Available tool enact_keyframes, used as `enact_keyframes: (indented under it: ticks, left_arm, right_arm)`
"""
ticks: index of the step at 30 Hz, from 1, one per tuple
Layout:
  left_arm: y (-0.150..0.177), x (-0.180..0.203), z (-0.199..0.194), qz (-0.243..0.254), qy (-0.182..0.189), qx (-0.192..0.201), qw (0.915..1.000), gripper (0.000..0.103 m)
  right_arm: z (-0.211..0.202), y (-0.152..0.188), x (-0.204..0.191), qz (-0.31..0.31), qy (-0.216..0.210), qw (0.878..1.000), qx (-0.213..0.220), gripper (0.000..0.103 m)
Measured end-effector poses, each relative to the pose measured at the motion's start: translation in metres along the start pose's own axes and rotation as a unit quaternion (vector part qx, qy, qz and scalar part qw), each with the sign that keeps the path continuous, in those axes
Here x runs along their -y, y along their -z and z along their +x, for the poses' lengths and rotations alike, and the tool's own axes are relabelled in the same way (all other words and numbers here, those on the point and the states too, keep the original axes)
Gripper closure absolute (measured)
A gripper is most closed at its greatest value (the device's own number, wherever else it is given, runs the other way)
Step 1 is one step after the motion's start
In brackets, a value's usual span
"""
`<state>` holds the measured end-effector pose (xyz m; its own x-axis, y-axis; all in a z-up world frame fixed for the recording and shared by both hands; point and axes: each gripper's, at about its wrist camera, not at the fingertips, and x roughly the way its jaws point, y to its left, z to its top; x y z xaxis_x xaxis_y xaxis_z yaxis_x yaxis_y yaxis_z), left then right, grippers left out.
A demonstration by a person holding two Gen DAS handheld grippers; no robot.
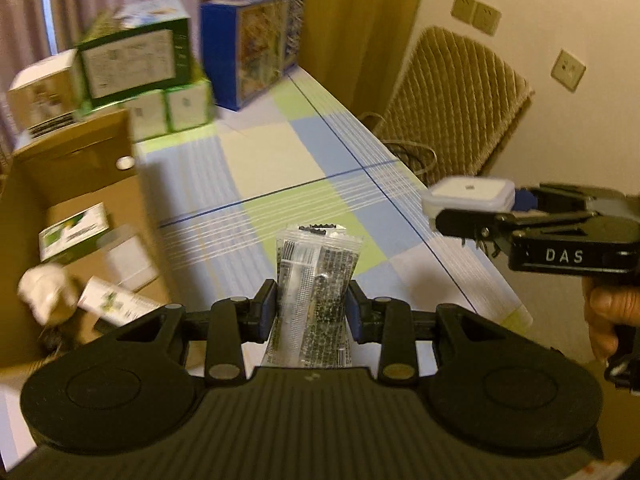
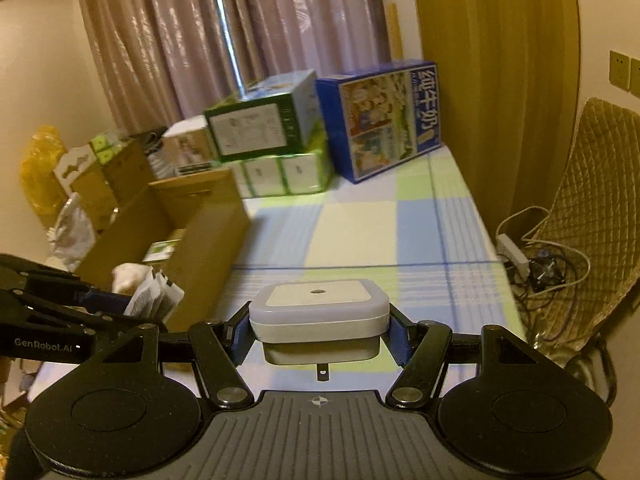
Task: Organize objects
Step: 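Carry the clear packet and white plug over the cardboard box with both tools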
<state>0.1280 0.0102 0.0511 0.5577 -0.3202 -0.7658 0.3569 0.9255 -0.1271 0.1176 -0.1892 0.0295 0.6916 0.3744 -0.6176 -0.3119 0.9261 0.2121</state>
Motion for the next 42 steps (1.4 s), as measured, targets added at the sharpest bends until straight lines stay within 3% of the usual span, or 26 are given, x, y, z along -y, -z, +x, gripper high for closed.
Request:
enact_keyframes:
  ticks: [6,14,26,42]
  left_arm:
    - [0.042,-0.015,-0.050,-0.044,-0.034,0.032,0.9979,0.073]
    - [0.078,-0.044,-0.089,-0.078,-0.087,0.042,0.9923,0.073]
    - [0.095,-0.069,-0.114,-0.107,-0.107,0.056,0.9870,0.073]
    - [0.103,-0.089,-0.122,-0.123,-0.121,0.060,0.9832,0.073]
  right_arm:
    - [-0.015,0.017,-0.037,-0.007,-0.025,1.000,-0.001,0.041]
    - [-0.011,0.033,-0.082,-0.035,-0.059,0.998,-0.015,0.041]
    - [-0.002,0.034,-0.128,-0.076,-0.081,0.994,-0.017,0.041]
    - [0.016,0.034,-0.147,-0.096,-0.091,0.991,-0.030,0.041]
